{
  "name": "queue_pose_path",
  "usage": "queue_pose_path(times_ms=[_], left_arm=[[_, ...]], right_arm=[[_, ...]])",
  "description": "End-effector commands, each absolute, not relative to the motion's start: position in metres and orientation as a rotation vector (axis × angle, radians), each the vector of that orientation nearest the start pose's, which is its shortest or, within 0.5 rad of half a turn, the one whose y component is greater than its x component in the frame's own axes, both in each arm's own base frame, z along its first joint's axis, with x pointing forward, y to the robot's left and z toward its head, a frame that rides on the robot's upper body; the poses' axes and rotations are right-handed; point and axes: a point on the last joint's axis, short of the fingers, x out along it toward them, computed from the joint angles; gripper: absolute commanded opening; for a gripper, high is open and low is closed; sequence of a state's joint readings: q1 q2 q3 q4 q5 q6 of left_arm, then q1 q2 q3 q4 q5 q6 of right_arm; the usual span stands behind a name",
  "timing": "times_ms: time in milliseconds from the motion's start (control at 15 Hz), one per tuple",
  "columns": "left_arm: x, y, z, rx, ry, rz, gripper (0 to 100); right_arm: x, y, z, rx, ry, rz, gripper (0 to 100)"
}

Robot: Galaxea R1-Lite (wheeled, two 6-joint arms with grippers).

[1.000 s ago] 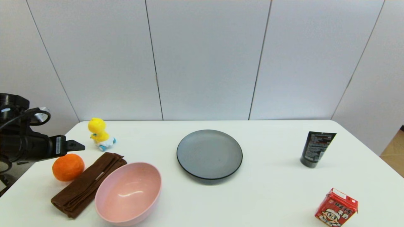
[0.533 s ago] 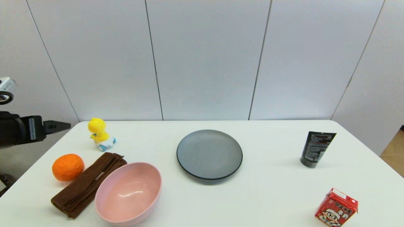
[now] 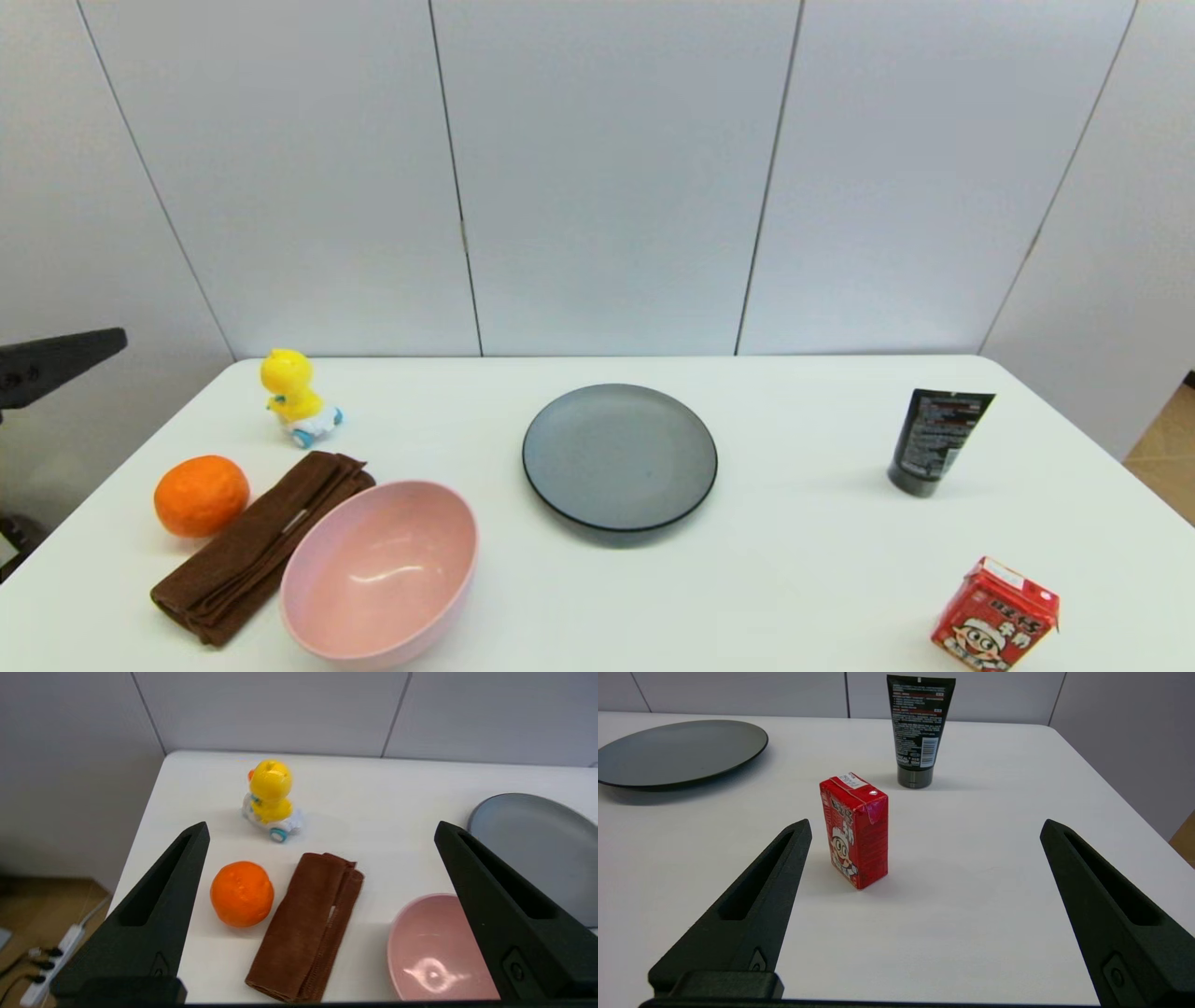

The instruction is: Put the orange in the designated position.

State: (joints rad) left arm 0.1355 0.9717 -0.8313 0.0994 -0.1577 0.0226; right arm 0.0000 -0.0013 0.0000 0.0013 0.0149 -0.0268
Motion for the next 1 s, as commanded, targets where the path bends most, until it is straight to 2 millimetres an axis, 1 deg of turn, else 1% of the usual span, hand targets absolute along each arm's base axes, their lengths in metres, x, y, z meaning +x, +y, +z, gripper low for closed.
queue_pose_path(times_ms=[67, 267, 333, 467, 667, 733, 1000], left_arm=[[0.054, 0.003, 0.271, 0.059, 0.085, -0.049, 100], [0.026, -0.001, 0.261, 0.075, 0.021, -0.079, 100], [0.017, -0.003, 0.253, 0.079, 0.005, -0.095, 100], [0.004, -0.003, 0.241, 0.081, -0.018, -0.108, 100], [-0.007, -0.004, 0.221, 0.081, -0.023, -0.15, 100], [-0.012, -0.004, 0.212, 0.081, -0.026, -0.151, 100], [-0.018, -0.003, 0.185, 0.083, -0.01, -0.173, 100]], right_arm=[[-0.023, 0.0, 0.075, -0.028, 0.001, 0.015, 100], [-0.023, 0.0, 0.075, -0.028, 0.001, 0.015, 100], [-0.023, 0.0, 0.075, -0.028, 0.001, 0.015, 100], [-0.023, 0.0, 0.075, -0.028, 0.001, 0.015, 100], [-0.023, 0.0, 0.075, -0.028, 0.001, 0.015, 100], [-0.023, 0.0, 0.075, -0.028, 0.001, 0.015, 100], [-0.023, 0.0, 0.075, -0.028, 0.001, 0.015, 100]])
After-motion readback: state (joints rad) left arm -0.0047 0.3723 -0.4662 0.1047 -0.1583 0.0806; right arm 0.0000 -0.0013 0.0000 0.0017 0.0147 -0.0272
